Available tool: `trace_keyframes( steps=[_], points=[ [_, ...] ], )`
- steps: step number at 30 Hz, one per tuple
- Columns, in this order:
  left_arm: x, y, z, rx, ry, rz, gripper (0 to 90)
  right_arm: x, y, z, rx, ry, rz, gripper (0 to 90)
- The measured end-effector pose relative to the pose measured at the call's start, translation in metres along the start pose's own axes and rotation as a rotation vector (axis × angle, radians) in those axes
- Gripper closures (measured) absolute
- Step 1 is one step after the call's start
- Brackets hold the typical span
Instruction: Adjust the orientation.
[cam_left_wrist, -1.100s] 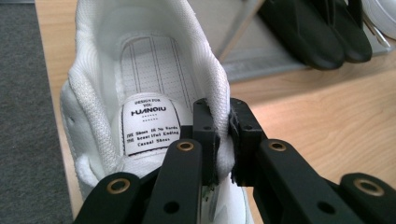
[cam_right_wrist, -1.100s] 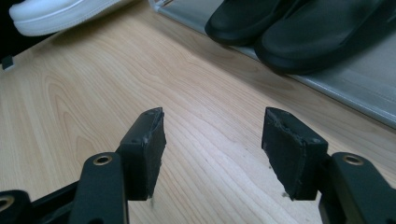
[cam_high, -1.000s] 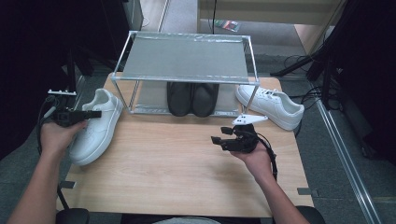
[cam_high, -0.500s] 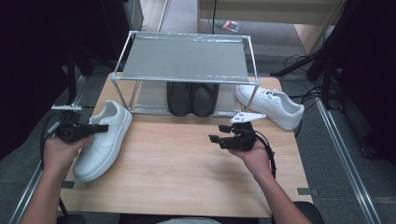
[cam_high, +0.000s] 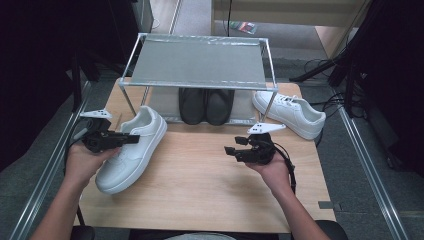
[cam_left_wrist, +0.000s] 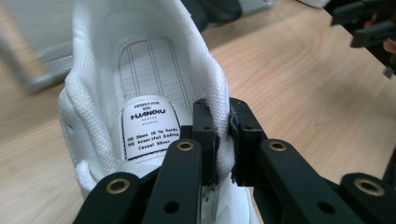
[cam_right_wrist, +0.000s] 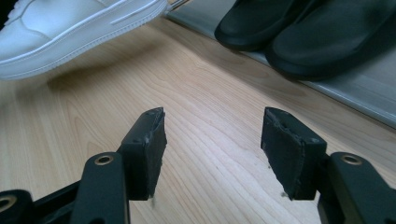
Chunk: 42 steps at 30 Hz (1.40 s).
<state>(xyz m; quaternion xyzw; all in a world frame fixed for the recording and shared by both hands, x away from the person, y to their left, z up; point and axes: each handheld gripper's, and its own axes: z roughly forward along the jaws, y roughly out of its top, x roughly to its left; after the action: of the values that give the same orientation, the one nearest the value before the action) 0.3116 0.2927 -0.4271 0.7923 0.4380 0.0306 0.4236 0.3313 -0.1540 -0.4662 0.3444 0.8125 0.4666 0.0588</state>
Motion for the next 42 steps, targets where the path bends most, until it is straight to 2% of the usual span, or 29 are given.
trace_keyframes(
  steps=[7,20,27,31,38,42],
  points=[
    [-0.022,0.018,0.026,0.051,-0.082,0.082,83.8,-0.001,-0.007,-0.009,-0.007,-0.028,0.003,41.5],
    [-0.046,0.041,0.066,0.097,-0.179,0.162,83.8,0.002,-0.021,-0.018,-0.002,-0.069,0.025,41.6],
    [-0.066,0.051,0.092,0.131,-0.238,0.212,83.7,0.003,-0.028,-0.026,-0.005,-0.1,0.035,41.8],
    [-0.077,0.054,0.109,0.156,-0.267,0.227,83.7,0.003,-0.03,-0.03,-0.01,-0.11,0.045,41.9],
    [-0.096,0.052,0.132,0.19,-0.293,0.262,83.6,0.004,-0.031,-0.031,-0.014,-0.115,0.044,42.0],
    [-0.102,0.048,0.143,0.218,-0.312,0.275,83.4,0.005,-0.031,-0.03,-0.015,-0.112,0.041,42.1]
  ],
)
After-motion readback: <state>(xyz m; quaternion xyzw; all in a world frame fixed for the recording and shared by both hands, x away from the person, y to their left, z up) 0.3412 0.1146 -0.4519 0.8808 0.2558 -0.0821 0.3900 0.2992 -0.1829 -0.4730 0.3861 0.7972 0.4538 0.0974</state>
